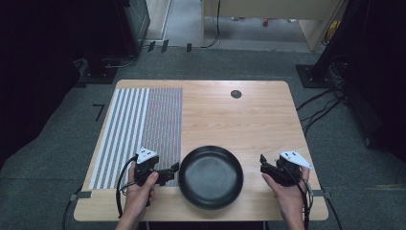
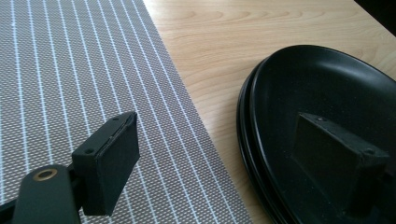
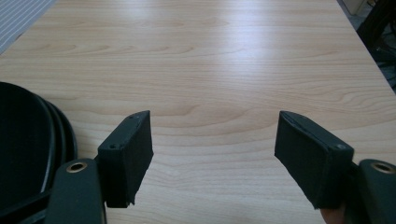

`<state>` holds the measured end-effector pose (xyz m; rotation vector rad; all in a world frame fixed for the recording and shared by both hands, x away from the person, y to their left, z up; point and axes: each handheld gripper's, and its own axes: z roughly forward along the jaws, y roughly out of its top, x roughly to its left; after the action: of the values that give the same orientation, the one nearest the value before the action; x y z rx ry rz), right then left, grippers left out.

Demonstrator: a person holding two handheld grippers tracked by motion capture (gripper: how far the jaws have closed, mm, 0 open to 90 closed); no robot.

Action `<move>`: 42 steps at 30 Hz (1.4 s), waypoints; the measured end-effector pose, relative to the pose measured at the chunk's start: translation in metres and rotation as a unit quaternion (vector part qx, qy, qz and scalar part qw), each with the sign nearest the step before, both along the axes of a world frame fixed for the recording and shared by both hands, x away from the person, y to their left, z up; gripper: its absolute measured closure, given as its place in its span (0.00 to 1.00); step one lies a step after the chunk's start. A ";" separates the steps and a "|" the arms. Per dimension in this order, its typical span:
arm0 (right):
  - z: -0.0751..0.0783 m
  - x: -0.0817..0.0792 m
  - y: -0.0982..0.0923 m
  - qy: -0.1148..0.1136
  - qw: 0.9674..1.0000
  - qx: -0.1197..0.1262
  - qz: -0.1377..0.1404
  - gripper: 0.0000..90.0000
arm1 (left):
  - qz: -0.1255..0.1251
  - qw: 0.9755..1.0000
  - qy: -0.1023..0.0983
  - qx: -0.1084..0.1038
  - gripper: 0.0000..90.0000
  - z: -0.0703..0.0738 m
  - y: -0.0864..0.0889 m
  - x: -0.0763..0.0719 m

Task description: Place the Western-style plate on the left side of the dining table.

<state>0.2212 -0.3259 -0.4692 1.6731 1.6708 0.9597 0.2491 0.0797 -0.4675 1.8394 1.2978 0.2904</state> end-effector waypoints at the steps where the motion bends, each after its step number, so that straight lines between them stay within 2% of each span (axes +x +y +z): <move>1: -0.001 -0.001 0.004 -0.001 1.000 -0.004 0.006 0.32 | -0.005 1.000 -0.001 -0.002 0.17 0.000 -0.002 -0.001; 6: -0.003 -0.002 0.012 -0.008 1.000 -0.017 0.011 0.37 | -0.012 1.000 -0.002 -0.002 0.17 0.001 -0.005 -0.002; 8: -0.004 -0.004 0.015 -0.011 1.000 -0.003 0.015 0.47 | -0.015 1.000 0.002 -0.006 0.17 0.001 -0.005 -0.002; 9: -0.004 -0.005 0.016 -0.019 1.000 0.009 0.019 0.48 | -0.019 1.000 0.006 -0.015 0.17 0.001 -0.005 -0.001; 10: -0.003 -0.007 0.018 -0.025 0.999 0.018 0.025 0.48 | -0.019 1.000 0.006 -0.015 0.17 0.001 -0.005 -0.001; 11: -0.003 -0.007 0.021 -0.024 0.999 0.019 0.028 0.48 | -0.023 0.999 0.010 -0.026 0.17 0.001 -0.005 -0.001; 13: -0.004 -0.007 0.024 -0.026 0.999 0.019 0.034 0.48 | -0.025 0.999 0.009 -0.029 0.17 0.002 -0.005 -0.002; 16: -0.005 -0.007 0.028 -0.021 0.999 0.020 0.039 0.47 | -0.025 0.999 0.008 -0.027 0.18 0.002 -0.005 -0.002; 18: -0.007 -0.007 0.030 -0.018 0.999 0.021 0.044 0.46 | -0.022 1.000 0.006 -0.021 0.23 0.001 -0.006 -0.003; 19: -0.009 -0.007 0.032 -0.013 0.998 0.027 0.049 0.43 | -0.012 1.000 0.001 -0.010 0.26 0.001 -0.007 -0.004; 21: -0.009 -0.007 0.033 -0.013 0.998 0.035 0.054 0.43 | -0.011 1.000 0.001 -0.007 0.27 0.000 -0.008 -0.004; 23: -0.010 -0.007 0.034 -0.016 0.997 0.041 0.061 0.51 | -0.014 1.000 0.003 -0.010 0.27 0.000 -0.009 -0.004; 24: -0.010 -0.007 0.034 -0.016 0.997 0.041 0.061 0.51 | -0.014 1.000 0.003 -0.010 0.28 0.000 -0.009 -0.004; 25: -0.010 -0.007 0.034 -0.018 0.995 0.056 0.077 0.57 | -0.016 1.000 0.004 -0.009 0.29 -0.001 -0.010 -0.005; 27: -0.011 -0.006 0.034 -0.012 0.993 0.073 0.095 0.60 | -0.016 1.000 0.005 -0.009 0.32 -0.001 -0.011 -0.005; 29: -0.012 -0.005 0.034 -0.009 0.992 0.078 0.102 0.62 | -0.015 1.000 0.005 -0.009 0.37 -0.001 -0.011 -0.006; 31: -0.014 -0.006 0.037 -0.004 0.989 0.092 0.115 0.64 | -0.021 1.000 0.006 -0.014 0.41 -0.001 -0.012 -0.007; 32: -0.014 -0.006 0.037 -0.004 0.989 0.092 0.115 0.64 | -0.021 1.000 0.006 -0.014 0.42 -0.001 -0.012 -0.007; 33: -0.014 -0.006 0.039 0.000 0.986 0.117 0.121 0.67 | -0.026 1.000 0.006 -0.016 0.43 0.000 -0.012 -0.007; 37: -0.015 -0.006 0.041 0.006 0.986 0.117 0.121 0.67 | -0.040 0.999 0.010 -0.017 0.47 -0.002 -0.015 -0.008; 38: -0.016 -0.006 0.041 0.014 0.986 0.116 0.118 0.67 | -0.041 0.999 0.011 -0.016 0.48 -0.003 -0.015 -0.008; 40: -0.020 -0.005 0.040 0.022 0.985 0.126 0.113 0.68 | -0.041 0.999 0.014 -0.009 0.49 -0.005 -0.017 -0.008; 41: -0.023 -0.005 0.038 0.026 0.983 0.146 0.111 0.71 | -0.041 0.999 0.014 0.004 0.56 -0.006 -0.017 -0.008; 42: -0.023 -0.005 0.038 0.026 0.983 0.146 0.111 0.71 | -0.041 0.999 0.014 0.004 0.61 -0.006 -0.017 -0.008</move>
<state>0.2162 -0.2874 -0.4920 1.7325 1.8526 1.3330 0.2410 0.0626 -0.4732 1.9040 1.2382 0.2266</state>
